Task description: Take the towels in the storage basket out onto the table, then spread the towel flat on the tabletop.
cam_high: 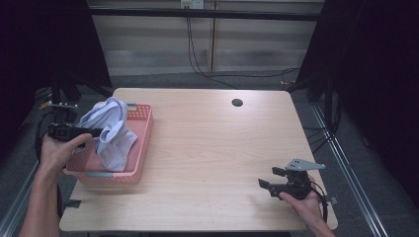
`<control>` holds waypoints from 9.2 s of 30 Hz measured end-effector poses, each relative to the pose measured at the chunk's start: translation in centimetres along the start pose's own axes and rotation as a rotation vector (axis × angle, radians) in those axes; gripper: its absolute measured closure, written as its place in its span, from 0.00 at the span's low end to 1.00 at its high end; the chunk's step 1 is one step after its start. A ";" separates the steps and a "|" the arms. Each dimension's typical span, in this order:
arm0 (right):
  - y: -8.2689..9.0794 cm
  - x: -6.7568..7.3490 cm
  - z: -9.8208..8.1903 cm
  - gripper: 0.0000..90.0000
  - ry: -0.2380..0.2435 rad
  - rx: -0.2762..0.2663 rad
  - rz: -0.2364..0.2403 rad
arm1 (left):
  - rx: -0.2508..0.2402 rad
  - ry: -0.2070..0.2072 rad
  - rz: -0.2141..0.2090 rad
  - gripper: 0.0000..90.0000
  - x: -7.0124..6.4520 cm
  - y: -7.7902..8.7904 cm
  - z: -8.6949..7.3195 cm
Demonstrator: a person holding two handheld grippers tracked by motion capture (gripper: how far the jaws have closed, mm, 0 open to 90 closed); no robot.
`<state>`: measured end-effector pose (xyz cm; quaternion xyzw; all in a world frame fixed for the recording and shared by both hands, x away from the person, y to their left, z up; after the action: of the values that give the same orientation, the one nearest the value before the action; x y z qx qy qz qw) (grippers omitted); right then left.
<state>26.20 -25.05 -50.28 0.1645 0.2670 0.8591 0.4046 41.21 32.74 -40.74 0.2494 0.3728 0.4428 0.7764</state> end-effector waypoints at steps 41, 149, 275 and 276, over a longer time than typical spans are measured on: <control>0.4 -0.1 0.0 0.26 -0.004 -0.015 -0.003 | -0.129 -0.120 -0.057 0.62 -6.7 6.1 5.2; -8.4 8.5 6.8 0.47 0.246 0.027 0.269 | 0.009 -0.381 -0.436 0.94 -22.8 -11.1 -9.8; -0.7 -1.6 3.2 0.47 -0.021 -0.070 -0.011 | -0.177 -0.330 -0.391 0.49 -20.0 -3.5 -10.7; -1.2 -0.9 2.9 0.47 -0.014 -0.052 0.006 | -0.177 -0.330 -0.391 0.51 -19.9 -3.7 -10.6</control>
<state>28.91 -24.16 -48.75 0.1606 0.2413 0.8658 0.4080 28.05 14.18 -42.60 0.1726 0.2421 0.2685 0.9162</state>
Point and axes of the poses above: each handheld gripper's, and its own axes: y roughly backward along the jaws, z roughly out of its top, x roughly to its left, the point moved 5 cm from there along -y, roughly forward along the jaws, and after that the axes turned 8 degrees about y, right-handed, at the moved point
